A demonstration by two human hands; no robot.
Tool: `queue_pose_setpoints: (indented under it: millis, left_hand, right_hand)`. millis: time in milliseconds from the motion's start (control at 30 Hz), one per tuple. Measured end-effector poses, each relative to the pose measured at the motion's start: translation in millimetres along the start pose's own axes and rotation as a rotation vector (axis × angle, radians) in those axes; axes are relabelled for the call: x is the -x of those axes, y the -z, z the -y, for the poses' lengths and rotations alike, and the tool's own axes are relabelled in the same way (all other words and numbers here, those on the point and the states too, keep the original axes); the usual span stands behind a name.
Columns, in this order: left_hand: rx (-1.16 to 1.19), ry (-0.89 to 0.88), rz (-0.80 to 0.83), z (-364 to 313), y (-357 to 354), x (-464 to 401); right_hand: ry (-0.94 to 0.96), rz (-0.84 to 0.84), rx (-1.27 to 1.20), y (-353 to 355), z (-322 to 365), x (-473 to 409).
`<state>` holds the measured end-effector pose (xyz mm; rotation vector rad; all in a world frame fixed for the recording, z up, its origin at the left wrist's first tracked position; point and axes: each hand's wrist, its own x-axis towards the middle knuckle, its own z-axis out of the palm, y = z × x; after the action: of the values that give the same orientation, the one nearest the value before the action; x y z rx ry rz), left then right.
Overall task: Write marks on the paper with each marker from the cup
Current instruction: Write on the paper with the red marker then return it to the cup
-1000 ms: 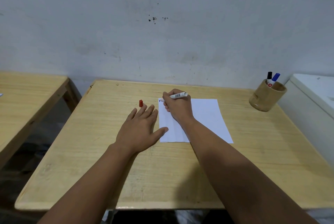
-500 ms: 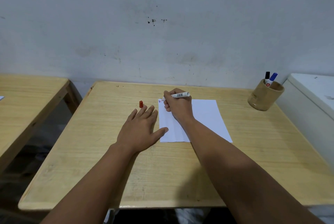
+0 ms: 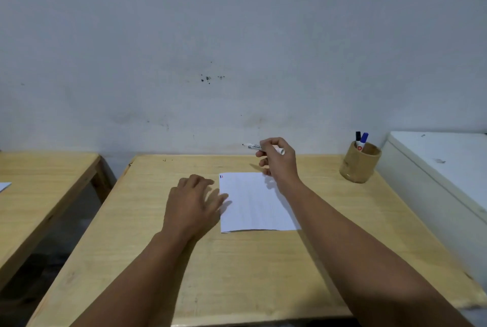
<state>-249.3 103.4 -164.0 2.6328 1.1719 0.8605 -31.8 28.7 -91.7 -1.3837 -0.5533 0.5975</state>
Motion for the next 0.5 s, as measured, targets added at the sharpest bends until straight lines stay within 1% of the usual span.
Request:
queue_pose_setpoints:
  millis: [33,67,100,167,233,367,400,433,500]
  left_hand:
    - [-0.009,0.037,-0.068,-1.9,2.1,-4.9]
    - [-0.014,0.090,-0.087,-2.0,3.0,-10.6]
    - [-0.003,0.158,-0.064,-0.9,4.7,-16.3]
    - [0.064,0.288,0.044,3.2,6.5,-28.1]
    - [0.084,0.341,0.134,7.7,6.3,-35.5]
    - [0.139,0.410,0.106,9.1,3.0,-35.1]
    - [0.217,0.449,0.091,8.3,3.1,-36.5]
    - [0.367,0.519,0.072,6.3,4.5,-39.5]
    - [0.779,0.674,0.069,-3.1,12.3,-47.7]
  right_hand:
    - [0.003,0.007,0.006,5.0,-0.3,2.4]
    - [-0.002,0.016,0.015,9.3,-1.1,4.8]
    - [-0.011,0.026,0.027,12.9,-1.5,7.7]
    - [-0.022,0.046,0.045,18.5,-3.8,13.8]
    - [-0.038,0.072,0.054,22.1,-6.7,20.5]
    - [-0.080,0.158,0.134,28.9,-18.3,26.5]
    - [-0.067,0.192,0.160,30.8,-22.5,27.6]
    - [-0.049,0.225,0.185,32.2,-26.1,29.3]
    - [-0.017,0.259,0.238,33.6,-31.1,32.6]
